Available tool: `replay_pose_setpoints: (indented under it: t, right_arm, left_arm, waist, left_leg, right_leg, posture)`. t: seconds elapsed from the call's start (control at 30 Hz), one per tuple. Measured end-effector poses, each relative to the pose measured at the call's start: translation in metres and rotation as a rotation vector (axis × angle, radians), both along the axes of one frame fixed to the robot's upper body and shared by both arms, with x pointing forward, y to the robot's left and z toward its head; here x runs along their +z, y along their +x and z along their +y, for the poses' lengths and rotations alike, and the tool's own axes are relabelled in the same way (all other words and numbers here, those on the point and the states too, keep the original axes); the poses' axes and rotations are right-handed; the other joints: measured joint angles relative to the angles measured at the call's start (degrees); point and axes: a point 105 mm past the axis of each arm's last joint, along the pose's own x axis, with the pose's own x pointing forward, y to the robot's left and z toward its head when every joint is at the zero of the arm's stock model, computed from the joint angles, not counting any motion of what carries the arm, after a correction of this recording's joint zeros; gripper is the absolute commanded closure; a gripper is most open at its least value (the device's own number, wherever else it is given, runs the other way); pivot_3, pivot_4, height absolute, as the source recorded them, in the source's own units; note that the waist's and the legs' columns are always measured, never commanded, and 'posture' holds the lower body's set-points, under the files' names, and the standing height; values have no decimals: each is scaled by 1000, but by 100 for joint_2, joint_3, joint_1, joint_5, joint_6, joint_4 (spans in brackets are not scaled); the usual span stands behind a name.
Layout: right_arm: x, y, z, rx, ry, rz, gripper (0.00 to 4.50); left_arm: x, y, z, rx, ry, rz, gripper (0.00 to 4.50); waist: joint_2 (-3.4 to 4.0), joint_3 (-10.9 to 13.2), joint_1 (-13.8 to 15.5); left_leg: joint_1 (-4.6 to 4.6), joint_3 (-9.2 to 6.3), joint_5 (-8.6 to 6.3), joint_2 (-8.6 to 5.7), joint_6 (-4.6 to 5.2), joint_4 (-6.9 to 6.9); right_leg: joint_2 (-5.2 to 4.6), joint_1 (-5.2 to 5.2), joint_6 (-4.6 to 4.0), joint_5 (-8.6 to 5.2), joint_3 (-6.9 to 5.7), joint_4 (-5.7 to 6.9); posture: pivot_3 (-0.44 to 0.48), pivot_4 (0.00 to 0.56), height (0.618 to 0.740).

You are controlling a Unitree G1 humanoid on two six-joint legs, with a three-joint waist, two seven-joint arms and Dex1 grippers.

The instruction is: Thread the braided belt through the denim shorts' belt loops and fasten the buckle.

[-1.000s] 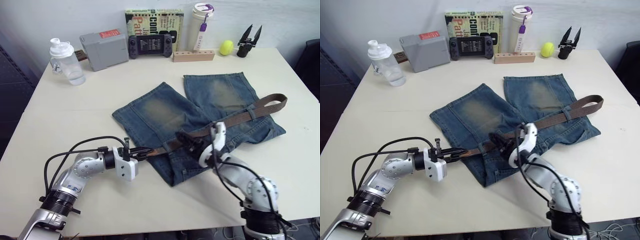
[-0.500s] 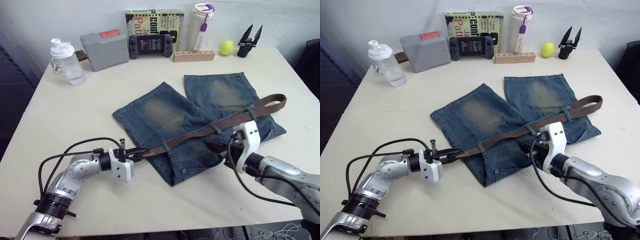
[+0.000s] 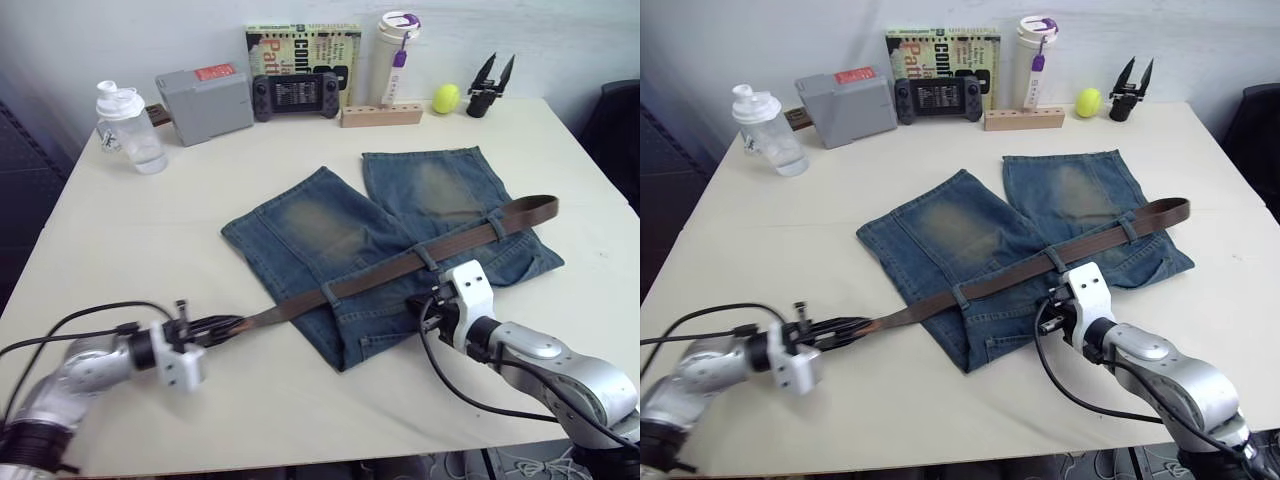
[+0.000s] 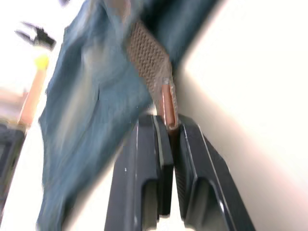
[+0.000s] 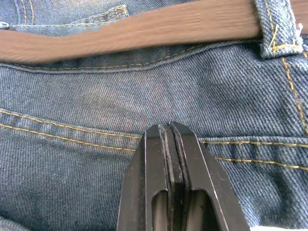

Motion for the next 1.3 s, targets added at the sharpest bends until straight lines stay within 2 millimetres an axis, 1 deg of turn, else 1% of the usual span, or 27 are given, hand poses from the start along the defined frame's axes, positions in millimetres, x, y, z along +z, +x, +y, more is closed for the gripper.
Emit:
replay_pose_setpoints:
  t: [0.03, 0.1, 0.13, 0.17, 0.3, 0.37, 0.43, 0.5, 0.53, 0.57, 0.6, 0.63, 0.67, 0.77, 0.8, 0.87, 0.9, 0.93, 0.97, 1.0, 1.03, 1.07, 1.1, 1.13, 1.2, 1.27, 1.3]
  right_arm:
    - [-1, 0, 1, 0, 7, 2, 4424]
    - [-2, -1, 3, 9, 14, 11, 4424]
    - [-2, -1, 3, 11, 17, 11, 4424]
    - [-2, -1, 3, 11, 18, 12, 4424]
    - [-2, -1, 7, 24, 24, 15, 4424]
    - [-1, 0, 7, 26, 25, 13, 4424]
    - [-1, 1, 8, 23, 25, 10, 4424]
    - [-1, 2, 7, 18, 25, 14, 4500]
    - [-1, 2, 7, 14, 28, 16, 4500]
    - [-1, 2, 6, 8, 30, 17, 4174]
    - [-1, 2, 5, 3, 30, 20, 3843]
    - [-1, 3, 5, -3, 29, 19, 3450]
    - [-1, 3, 5, -4, 32, 19, 3133]
    - [-1, 2, 8, 11, 34, 20, 1862]
    - [-1, 2, 10, 17, 39, 21, 1304]
    - [-1, 3, 11, 24, 45, 23, 349]
    - [-1, 3, 12, 26, 46, 25, 88]
    - [-1, 3, 12, 28, 47, 26, 88]
    - [0, 4, 12, 33, 47, 30, 88]
    - [0, 4, 12, 32, 47, 30, 88]
    - [0, 5, 12, 33, 47, 30, 88]
    - [0, 5, 12, 33, 47, 30, 88]
    - [1, 6, 11, 35, 49, 33, 88]
    - [1, 6, 10, 36, 50, 35, 88]
    - [3, 6, 9, 39, 56, 35, 88]
    - [11, 3, 2, 76, 71, 43, 88]
    - [15, 0, -2, 107, 70, 44, 88]
  left_arm:
    - [-2, -4, 26, 45, 63, 8, 4500]
    - [-4, -11, 69, 145, 171, 40, 4500]
    - [-2, -12, 79, 169, 194, 36, 4500]
    - [-2, -13, 85, 182, 207, 37, 4500]
    - [7, -17, 130, 308, 350, 22, 4500]
    - [8, -17, 141, 346, 388, 10, 4500]
    - [7, -15, 144, 356, 392, -2, 4500]
    - [7, -12, 143, 363, 379, -5, 3592]
    - [7, -9, 142, 374, 360, -11, 3258]
    - [8, -7, 142, 384, 338, -16, 2845]
    - [10, -4, 140, 390, 310, -21, 2481]
    - [13, -2, 137, 389, 284, -19, 1980]
    - [15, 1, 135, 389, 264, -18, 1659]
    - [24, 9, 124, 362, 215, -6, 499]
    - [28, 12, 117, 337, 199, 3, 24]
    - [32, 15, 103, 287, 174, 28, 0]
    - [34, 14, 92, 256, 142, 74, 0]
    - [36, 14, 86, 237, 126, 95, 0]
    - [40, 12, 71, 203, 81, 157, 0]
    - [41, 11, 68, 194, 74, 174, 0]
    - [44, 9, 60, 181, 44, 222, 0]
    - [47, 6, 47, 153, 0, 286, 0]
    - [52, -2, 22, 105, -78, 402, 0]
    - [54, -6, 11, 78, -109, 442, 0]
    - [57, -10, -4, 50, -163, 495, 0]
    - [64, -24, -50, -40, -312, 630, 0]
    - [64, -29, -64, -67, -348, 663, 0]
  waist:
    - [-1, -2, -10]
    - [1, -5, -30]
    - [1, -7, -39]
    - [0, -8, -40]
    - [2, -20, -113]
    - [16, -30, -117]
    - [26, -38, -114]
    - [31, -45, -108]
    - [31, -47, -107]
    - [32, -49, -106]
    - [30, -51, -100]
    - [24, -55, -93]
    - [21, -56, -87]
    - [14, -60, -71]
    - [10, -62, -70]
    - [1, -66, -76]
    - [-7, -65, -87]
    - [-16, -64, -98]
    - [-25, -63, -108]
    - [-31, -58, -110]
    - [-35, -57, -114]
    - [-40, -58, -112]
    - [-41, -56, -109]
    - [-37, -54, -103]
    - [-28, -48, -95]
    - [13, -13, -68]
    - [37, 5, -44]
  left_leg:
    - [29, 15, 0, -3, 0, -30]
    - [75, 42, 0, -9, 0, -81]
    - [75, 41, 0, -8, 0, -86]
    - [76, 42, 0, -7, 0, -88]
    - [80, 51, 1, -5, -1, -94]
    - [84, 58, 1, -6, -1, -102]
    - [87, 65, 1, -5, -1, -104]
    - [93, 67, 1, -8, -1, -103]
    - [95, 70, 2, -8, -1, -103]
    - [98, 71, 2, -9, -1, -102]
    - [101, 71, 2, -13, -1, -102]
    - [101, 71, 3, -16, 0, -100]
    - [100, 68, 3, -20, 0, -97]
    - [85, 57, 0, -30, 6, -74]
    - [81, 51, -2, -35, 9, -69]
    - [76, 44, -6, -40, 16, -65]
    - [73, 41, -8, -39, 20, -64]
    - [72, 40, -8, -39, 20, -64]
    - [71, 35, -9, -38, 20, -64]
    - [70, 33, -9, -37, 20, -64]
    - [67, 31, -9, -37, 20, -64]
    - [69, 27, -9, -38, 20, -63]
    - [68, 29, -9, -38, 20, -62]
    - [69, 28, -9, -39, 20, -62]
    - [70, 28, -9, -39, 20, -62]
    - [69, 25, -9, -44, 21, -63]
    - [66, 25, -9, -46, 22, -64]
  right_leg:
    - [-3, 7, -7, -4, 0, 1]
    - [-8, 16, -15, -8, -5, -1]
    - [-8, 15, -16, -9, -10, -2]
    - [-8, 15, -17, -9, -11, -1]
    - [-11, 10, -17, -10, -19, 5]
    - [-13, 6, -17, -10, -19, 6]
    - [-16, 2, -18, -10, -20, 18]
    - [-24, 0, -21, -12, -22, 34]
    - [-26, -1, -22, -12, -22, 37]
    - [-31, -1, -22, -12, -25, 42]
    - [-37, -1, -22, -12, -28, 46]
    - [-45, -1, -22, -12, -35, 49]
    - [-53, 0, -22, -12, -40, 52]
    - [-80, 2, -22, -12, -69, 56]
    - [-89, 4, -20, -11, -81, 56]
    - [-97, 8, -17, -10, -97, 54]
    - [-98, 9, -17, -9, -104, 50]
    - [-98, 8, -17, -9, -109, 49]
    - [-97, 10, -17, -9, -118, 47]
    - [-97, 12, -17, -9, -119, 45]
    - [-97, 13, -17, -9, -123, 42]
    - [-96, 19, -17, -9, -125, 38]
    - [-95, 25, -15, -8, -124, 25]
    - [-95, 30, -14, -8, -124, 20]
    - [-94, 36, -13, -8, -124, 8]
    - [-91, 48, -4, -2, -123, -11]
    - [-90, 48, 1, 1, -122, -18]
  posture:
    - [0, 150, 731]
    - [0, 150, 731]
    - [0, 150, 731]
    - [0, 150, 731]
    - [0, 150, 731]
    - [0, 150, 731]
    - [0, 150, 731]
    - [0, 150, 731]
    - [0, 150, 731]
    - [0, 150, 731]
    - [0, 150, 731]
    - [0, 150, 731]
    - [0, 150, 731]
    - [0, 150, 731]
    - [0, 150, 731]
    - [0, 150, 731]
    - [0, 150, 731]
    - [0, 150, 731]
    - [0, 150, 731]
    - [0, 150, 731]
    - [0, 150, 731]
    - [0, 150, 731]
    - [0, 150, 731]
    - [0, 150, 731]
    - [0, 150, 731]
    - [0, 150, 731]
    - [0, 150, 731]
